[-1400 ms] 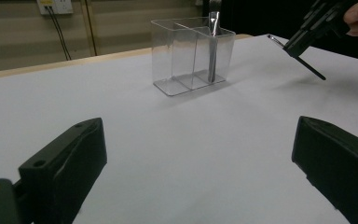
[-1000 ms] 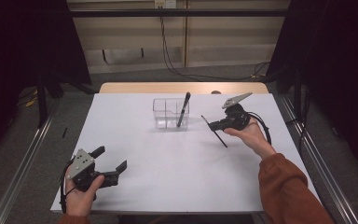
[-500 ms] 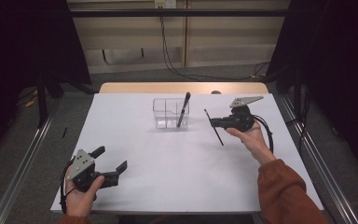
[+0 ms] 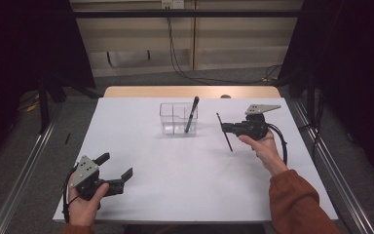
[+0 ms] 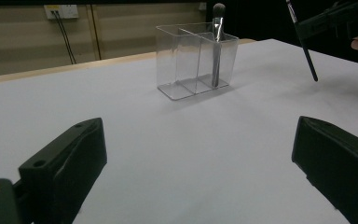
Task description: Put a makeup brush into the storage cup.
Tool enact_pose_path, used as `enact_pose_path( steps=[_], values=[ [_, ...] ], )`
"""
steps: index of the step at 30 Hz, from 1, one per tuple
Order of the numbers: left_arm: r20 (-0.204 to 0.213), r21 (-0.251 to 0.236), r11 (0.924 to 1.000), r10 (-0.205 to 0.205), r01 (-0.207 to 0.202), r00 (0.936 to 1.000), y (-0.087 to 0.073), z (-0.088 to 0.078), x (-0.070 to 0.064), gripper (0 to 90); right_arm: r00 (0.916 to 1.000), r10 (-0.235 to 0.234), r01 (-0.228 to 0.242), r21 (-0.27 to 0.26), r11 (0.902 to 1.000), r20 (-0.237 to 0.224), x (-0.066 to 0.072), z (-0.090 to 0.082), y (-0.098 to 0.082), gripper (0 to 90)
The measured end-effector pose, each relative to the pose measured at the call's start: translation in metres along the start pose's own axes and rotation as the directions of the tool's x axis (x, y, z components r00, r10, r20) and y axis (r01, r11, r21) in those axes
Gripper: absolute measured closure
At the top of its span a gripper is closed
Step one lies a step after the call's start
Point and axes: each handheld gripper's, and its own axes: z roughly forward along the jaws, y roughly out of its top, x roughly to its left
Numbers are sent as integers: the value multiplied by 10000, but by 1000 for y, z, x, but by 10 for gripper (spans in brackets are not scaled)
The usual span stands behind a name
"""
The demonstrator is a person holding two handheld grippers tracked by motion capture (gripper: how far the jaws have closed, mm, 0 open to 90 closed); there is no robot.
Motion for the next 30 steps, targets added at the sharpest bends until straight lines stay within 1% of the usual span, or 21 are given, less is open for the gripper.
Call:
enact_pose_path(
  steps=[4,8,10,14,17,18,19,22,26,28,30],
  values=[
    [15,-13,10000,-2,2,10000,0,0,1,30,10000,35,-34,-400,9992,36,1,0,-4,865],
    [28,-24,10000,-30,30,10000,0,0,1,31,10000,-45,47,-938,9956,23,4,-3,-2,865],
    [21,17,10000,-34,34,10000,0,0,2,31,9999,27,-13,-1001,9950,131,4,-4,-1,865],
    [52,-14,10000,-14,14,10000,0,0,1,31,9998,32,-11,-1149,9934,182,3,-6,-2,864],
    [50,-29,10000,-40,40,10000,0,0,1,31,9997,-28,67,-1495,9887,262,5,-9,1,865],
    [53,-16,10000,-14,14,10000,0,0,1,31,9992,-86,151,-1699,9853,394,6,-11,2,865],
    [64,-29,10000,-16,17,10000,0,0,1,31,9993,-121,185,-1832,9829,359,8,-12,4,864],
    [70,-1,10000,8,-8,10000,0,0,0,31,9994,-254,299,-2013,9791,253,12,-14,9,864],
    [81,35,10000,29,-29,10000,0,0,0,31,9995,-180,230,-2145,9765,252,12,-14,12,865],
    [86,48,10000,17,-18,10000,0,0,0,31,9999,-44,78,-2259,9741,154,11,-14,13,864],
    [80,35,10000,4,-4,10000,0,1,1,31,9999,-54,81,-2337,9723,125,12,-14,16,865]
  ],
)
